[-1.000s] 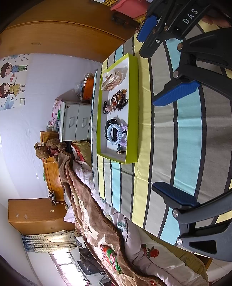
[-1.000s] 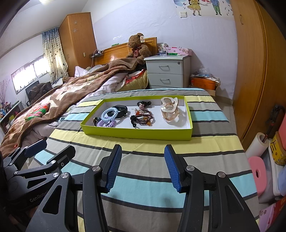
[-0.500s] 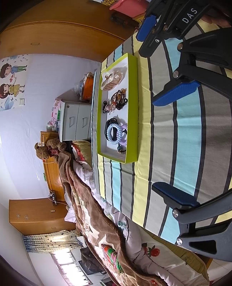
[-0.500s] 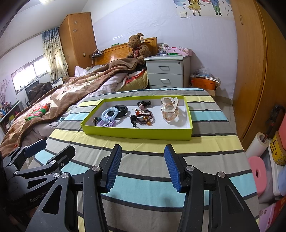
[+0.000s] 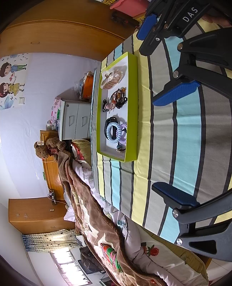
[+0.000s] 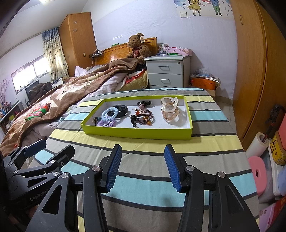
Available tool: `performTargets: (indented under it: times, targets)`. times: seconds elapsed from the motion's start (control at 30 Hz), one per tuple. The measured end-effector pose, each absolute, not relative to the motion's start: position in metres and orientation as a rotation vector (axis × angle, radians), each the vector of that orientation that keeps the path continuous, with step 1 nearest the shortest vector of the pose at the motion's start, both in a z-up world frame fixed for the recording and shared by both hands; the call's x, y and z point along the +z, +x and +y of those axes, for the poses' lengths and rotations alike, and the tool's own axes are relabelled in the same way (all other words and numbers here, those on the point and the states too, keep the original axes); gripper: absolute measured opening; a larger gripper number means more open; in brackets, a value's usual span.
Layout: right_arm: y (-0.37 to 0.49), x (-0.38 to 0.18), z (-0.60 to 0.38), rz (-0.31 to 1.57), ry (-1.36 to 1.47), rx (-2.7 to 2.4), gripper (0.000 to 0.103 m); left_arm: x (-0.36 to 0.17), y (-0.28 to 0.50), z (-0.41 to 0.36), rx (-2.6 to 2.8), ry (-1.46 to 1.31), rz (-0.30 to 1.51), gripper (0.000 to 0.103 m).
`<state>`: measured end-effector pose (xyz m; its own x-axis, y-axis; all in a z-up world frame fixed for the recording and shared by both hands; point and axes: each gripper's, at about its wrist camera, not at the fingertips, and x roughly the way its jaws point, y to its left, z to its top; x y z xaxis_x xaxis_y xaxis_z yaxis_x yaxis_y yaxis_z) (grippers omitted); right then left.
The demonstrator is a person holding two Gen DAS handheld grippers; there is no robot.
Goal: Organize jewelry
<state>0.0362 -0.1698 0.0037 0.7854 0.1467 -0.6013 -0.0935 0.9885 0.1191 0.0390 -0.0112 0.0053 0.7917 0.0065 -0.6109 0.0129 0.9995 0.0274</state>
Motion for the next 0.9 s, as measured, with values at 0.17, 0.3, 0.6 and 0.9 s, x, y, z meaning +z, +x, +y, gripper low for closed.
performTargets:
  times: [0.17, 0.3, 0.6, 0.9]
  targets:
    - [0.0360, 0.0037, -0.1698, 0.655, 0.084, 0.129, 0.050, 0.0058, 0.0386, -0.0109, -0.002, 0.031, 0.656, 0.088]
    - [0.0361, 0.0035, -0.1698, 0.655, 0.083, 0.129, 0.050, 0.0050, 0.0388, -0.0097, -0.001, 0.029, 0.655, 0.088]
    - [0.0362, 0.0037, -0.1699, 0.655, 0.083, 0.129, 0.050, 0.0043, 0.0360, -0.0074, 0.002, 0.031, 0.654, 0.088]
    - [0.0361, 0.0037, -0.1699, 0.656, 0.085, 0.130, 0.050, 0.0054, 0.0373, -0.0091, 0.000, 0.036, 0.654, 0.088]
